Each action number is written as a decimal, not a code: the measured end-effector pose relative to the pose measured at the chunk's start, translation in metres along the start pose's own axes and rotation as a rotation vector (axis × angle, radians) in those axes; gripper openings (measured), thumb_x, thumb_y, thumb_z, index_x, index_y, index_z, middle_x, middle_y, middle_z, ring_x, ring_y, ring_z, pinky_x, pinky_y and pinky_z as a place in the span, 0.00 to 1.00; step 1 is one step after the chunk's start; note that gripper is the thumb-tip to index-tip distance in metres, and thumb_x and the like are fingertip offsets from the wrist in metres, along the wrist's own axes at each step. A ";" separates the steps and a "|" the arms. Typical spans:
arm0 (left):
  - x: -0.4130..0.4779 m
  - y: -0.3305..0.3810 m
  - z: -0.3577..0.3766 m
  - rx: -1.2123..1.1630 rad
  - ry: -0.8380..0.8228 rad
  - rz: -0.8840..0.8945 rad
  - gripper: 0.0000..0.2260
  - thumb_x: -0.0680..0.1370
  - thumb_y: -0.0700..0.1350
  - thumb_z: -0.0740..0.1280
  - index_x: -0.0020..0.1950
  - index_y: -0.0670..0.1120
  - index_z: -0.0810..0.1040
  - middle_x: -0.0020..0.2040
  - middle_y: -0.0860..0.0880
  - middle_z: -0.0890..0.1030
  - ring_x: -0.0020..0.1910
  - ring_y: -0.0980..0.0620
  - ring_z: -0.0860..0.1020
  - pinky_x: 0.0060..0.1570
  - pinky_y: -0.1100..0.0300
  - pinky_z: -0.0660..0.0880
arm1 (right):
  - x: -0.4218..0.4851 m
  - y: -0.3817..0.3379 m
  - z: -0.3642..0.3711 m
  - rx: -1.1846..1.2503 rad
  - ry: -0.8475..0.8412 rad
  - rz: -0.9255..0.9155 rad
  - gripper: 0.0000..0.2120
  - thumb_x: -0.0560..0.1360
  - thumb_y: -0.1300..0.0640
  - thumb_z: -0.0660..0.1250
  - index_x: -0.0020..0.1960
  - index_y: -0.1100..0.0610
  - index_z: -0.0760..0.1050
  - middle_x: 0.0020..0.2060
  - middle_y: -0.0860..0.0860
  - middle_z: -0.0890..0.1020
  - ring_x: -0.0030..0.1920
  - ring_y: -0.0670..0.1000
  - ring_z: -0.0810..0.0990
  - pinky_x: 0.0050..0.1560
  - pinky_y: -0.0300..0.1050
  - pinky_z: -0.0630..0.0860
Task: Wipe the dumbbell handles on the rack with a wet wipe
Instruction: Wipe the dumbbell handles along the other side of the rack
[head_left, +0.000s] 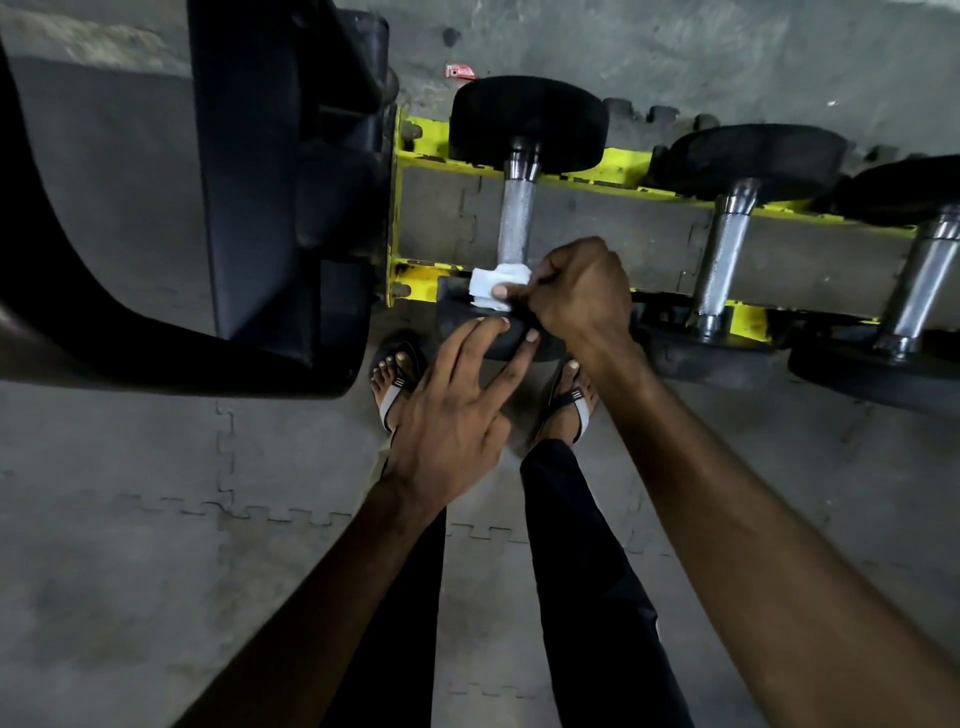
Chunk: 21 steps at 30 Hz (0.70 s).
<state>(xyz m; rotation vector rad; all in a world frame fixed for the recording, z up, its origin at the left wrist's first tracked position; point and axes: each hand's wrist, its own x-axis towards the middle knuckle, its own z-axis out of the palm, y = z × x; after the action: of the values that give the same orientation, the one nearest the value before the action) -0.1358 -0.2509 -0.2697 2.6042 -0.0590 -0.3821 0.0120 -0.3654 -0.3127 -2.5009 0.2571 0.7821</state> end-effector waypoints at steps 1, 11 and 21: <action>0.000 0.000 0.000 0.002 0.001 0.001 0.36 0.70 0.38 0.68 0.80 0.50 0.68 0.76 0.42 0.68 0.76 0.42 0.64 0.49 0.54 0.78 | 0.000 0.004 0.001 0.076 -0.017 -0.004 0.23 0.58 0.38 0.81 0.36 0.55 0.80 0.33 0.47 0.83 0.35 0.46 0.82 0.40 0.46 0.80; -0.001 -0.001 0.003 -0.038 0.030 0.011 0.36 0.71 0.37 0.68 0.79 0.48 0.68 0.75 0.43 0.63 0.75 0.42 0.62 0.48 0.54 0.80 | 0.005 0.007 0.006 0.409 -0.022 0.042 0.09 0.72 0.56 0.76 0.48 0.59 0.81 0.39 0.50 0.82 0.38 0.45 0.79 0.39 0.33 0.74; 0.000 -0.001 0.003 -0.013 0.024 0.012 0.36 0.71 0.37 0.69 0.80 0.48 0.68 0.75 0.43 0.64 0.75 0.43 0.62 0.49 0.59 0.75 | 0.067 -0.047 -0.002 1.255 -0.335 0.399 0.17 0.85 0.56 0.52 0.47 0.62 0.76 0.40 0.56 0.84 0.40 0.55 0.83 0.47 0.46 0.79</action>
<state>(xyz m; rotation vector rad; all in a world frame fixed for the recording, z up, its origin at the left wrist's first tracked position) -0.1364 -0.2512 -0.2730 2.5937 -0.0635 -0.3462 0.0821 -0.3284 -0.3309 -1.1341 0.8289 0.7996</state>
